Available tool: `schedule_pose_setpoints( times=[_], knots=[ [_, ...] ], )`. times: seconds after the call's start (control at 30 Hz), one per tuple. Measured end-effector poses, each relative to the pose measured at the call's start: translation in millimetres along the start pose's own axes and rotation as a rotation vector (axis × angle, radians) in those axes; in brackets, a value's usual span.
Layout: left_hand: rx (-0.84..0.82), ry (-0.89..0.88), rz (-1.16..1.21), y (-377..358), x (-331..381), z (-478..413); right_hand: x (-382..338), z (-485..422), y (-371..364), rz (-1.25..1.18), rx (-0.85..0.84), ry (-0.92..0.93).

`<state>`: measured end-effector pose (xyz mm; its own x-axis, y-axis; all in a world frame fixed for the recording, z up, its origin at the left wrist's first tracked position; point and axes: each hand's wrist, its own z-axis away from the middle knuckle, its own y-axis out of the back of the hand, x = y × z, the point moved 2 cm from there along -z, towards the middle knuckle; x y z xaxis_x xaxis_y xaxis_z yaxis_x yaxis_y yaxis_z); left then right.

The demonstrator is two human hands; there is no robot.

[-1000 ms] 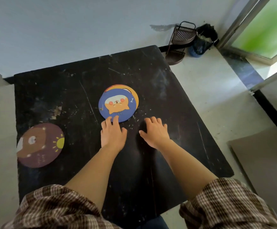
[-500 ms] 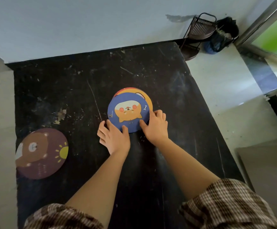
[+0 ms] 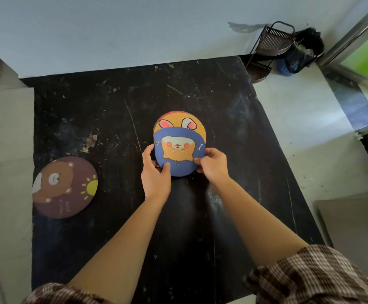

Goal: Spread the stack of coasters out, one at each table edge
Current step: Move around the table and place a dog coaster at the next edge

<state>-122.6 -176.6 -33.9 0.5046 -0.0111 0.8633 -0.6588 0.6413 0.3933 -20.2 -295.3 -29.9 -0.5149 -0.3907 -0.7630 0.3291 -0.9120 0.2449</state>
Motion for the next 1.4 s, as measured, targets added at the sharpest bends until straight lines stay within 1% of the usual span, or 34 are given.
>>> schedule_pose_setpoints(
  times=[0.13,0.2,0.27,0.33,0.37,0.47,0.57,0.63,0.7,0.73,0.77,0.8,0.83,0.9,0.93,0.97,1.0,1.07,1.17,1.3,1.4],
  knots=[
    [-0.191,0.022,0.095,15.7,-4.2,21.8,26.2,28.6,24.1,-0.075,-0.142,-0.141],
    [-0.310,0.041,0.153,25.2,-5.1,35.7,39.8,43.1,38.2,-0.093,-0.152,-0.164],
    [-0.438,0.013,0.181,36.1,-3.9,47.7,47.6,54.7,54.0,-0.058,-0.129,-0.146],
    [-0.591,-0.018,0.150,45.8,-0.8,60.9,50.2,65.3,71.1,0.016,-0.102,-0.072],
    [-0.668,-0.020,0.120,49.2,1.5,68.2,49.1,71.0,79.0,0.048,-0.114,-0.020],
    [-0.845,-0.031,-0.006,50.2,9.7,89.0,42.7,88.8,94.8,0.171,-0.248,0.133],
    [-0.906,-0.064,-0.088,44.7,17.9,110.5,43.1,108.1,106.6,0.396,-0.412,0.266],
    [-0.852,-0.098,-0.101,42.2,15.3,123.5,52.1,119.9,113.4,0.492,-0.469,0.340],
    [-0.668,-0.103,-0.063,44.1,3.5,134.8,66.5,127.4,122.1,0.434,-0.452,0.343],
    [-0.563,-0.073,-0.013,45.4,-6.3,139.7,73.5,131.0,125.2,0.378,-0.426,0.324],
    [-0.470,-0.011,0.036,46.1,-18.8,147.4,82.2,134.9,128.8,0.334,-0.404,0.298],
    [-0.400,0.091,0.076,46.7,-32.8,156.0,92.0,137.6,131.9,0.294,-0.384,0.256],
    [-0.365,0.225,0.113,47.5,-47.3,165.5,102.2,139.8,133.7,0.259,-0.365,0.205],
    [-0.394,0.479,0.199,47.2,-72.0,185.5,119.9,143.3,134.6,0.176,-0.326,0.105],
    [-0.424,0.549,0.228,46.8,-80.7,195.2,127.7,144.4,133.2,0.133,-0.308,0.057],
    [-0.440,0.579,0.236,45.4,-87.4,202.7,134.5,146.1,131.5,0.095,-0.293,0.020],
    [-0.430,0.580,0.230,43.6,-92.2,208.4,140.6,147.9,129.1,0.065,-0.282,-0.007],
    [-0.341,0.536,0.199,39.6,-97.4,214.5,150.5,151.8,124.0,0.042,-0.260,-0.038],
    [-0.244,0.421,0.063,37.7,-100.8,212.4,163.2,156.1,118.3,0.147,-0.202,-0.043],
    [-0.221,0.274,-0.138,41.6,-103.3,211.0,178.3,157.9,117.4,0.283,-0.134,-0.061],
    [-0.216,0.199,-0.234,43.4,-103.6,213.4,185.9,159.8,118.6,0.356,-0.137,-0.048]
  ],
)
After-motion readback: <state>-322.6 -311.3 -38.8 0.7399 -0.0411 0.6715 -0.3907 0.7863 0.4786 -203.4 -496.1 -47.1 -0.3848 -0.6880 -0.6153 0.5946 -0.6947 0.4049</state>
